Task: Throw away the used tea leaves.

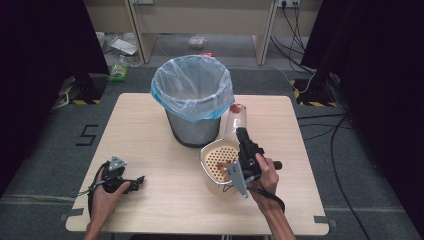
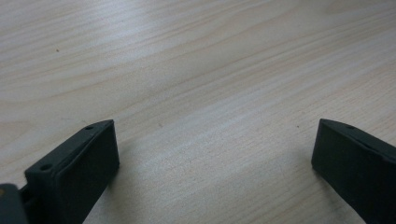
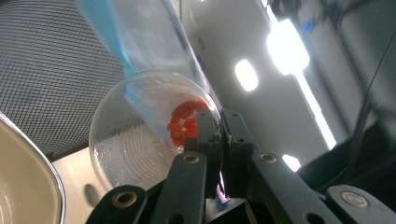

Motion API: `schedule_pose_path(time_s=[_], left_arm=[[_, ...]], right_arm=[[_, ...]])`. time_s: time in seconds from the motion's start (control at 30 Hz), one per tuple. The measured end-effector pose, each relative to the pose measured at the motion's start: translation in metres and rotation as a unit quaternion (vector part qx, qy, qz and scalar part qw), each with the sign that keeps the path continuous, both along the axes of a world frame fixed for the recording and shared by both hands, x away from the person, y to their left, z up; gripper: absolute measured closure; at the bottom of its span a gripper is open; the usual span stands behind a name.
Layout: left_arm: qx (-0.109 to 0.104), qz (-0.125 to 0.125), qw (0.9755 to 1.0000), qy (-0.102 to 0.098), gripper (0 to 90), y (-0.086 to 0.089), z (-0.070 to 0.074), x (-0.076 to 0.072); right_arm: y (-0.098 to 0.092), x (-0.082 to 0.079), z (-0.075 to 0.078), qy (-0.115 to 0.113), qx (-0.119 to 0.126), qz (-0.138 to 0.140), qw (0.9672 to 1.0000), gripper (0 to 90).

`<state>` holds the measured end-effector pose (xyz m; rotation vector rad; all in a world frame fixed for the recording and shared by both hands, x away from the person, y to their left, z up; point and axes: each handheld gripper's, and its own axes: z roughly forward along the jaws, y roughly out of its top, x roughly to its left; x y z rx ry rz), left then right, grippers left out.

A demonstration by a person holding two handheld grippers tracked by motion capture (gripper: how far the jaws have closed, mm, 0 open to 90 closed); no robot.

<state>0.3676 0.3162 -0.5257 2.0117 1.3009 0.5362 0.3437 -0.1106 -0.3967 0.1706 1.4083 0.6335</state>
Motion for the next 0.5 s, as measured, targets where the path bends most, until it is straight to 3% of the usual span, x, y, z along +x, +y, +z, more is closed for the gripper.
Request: schedule_pose_path(time_s=[0.07,0.2,0.33,0.43,0.5], left_arm=[[0.000,0.000,1.0000,0.000,0.0,0.000,0.000,0.000],[0.000,0.000,1.0000,0.000,0.0,0.000,0.000,0.000],[0.000,0.000,1.0000,0.000,0.0,0.000,0.000,0.000],[0.000,0.000,1.0000,0.000,0.0,0.000,0.000,0.000],[0.000,0.000,1.0000,0.000,0.0,0.000,0.000,0.000]], right_arm=[[-0.006,0.006,0.002,0.028,0.028,-0.003,0.9992,87.7],[-0.018,0.017,0.003,0.074,0.083,-0.010,0.9937,87.7],[-0.029,0.027,0.008,0.111,0.140,-0.006,0.9839,87.7],[-0.034,0.034,0.015,0.127,0.167,-0.004,0.9778,87.6],[-0.038,0.039,0.020,0.142,0.192,0.002,0.9711,87.6]])
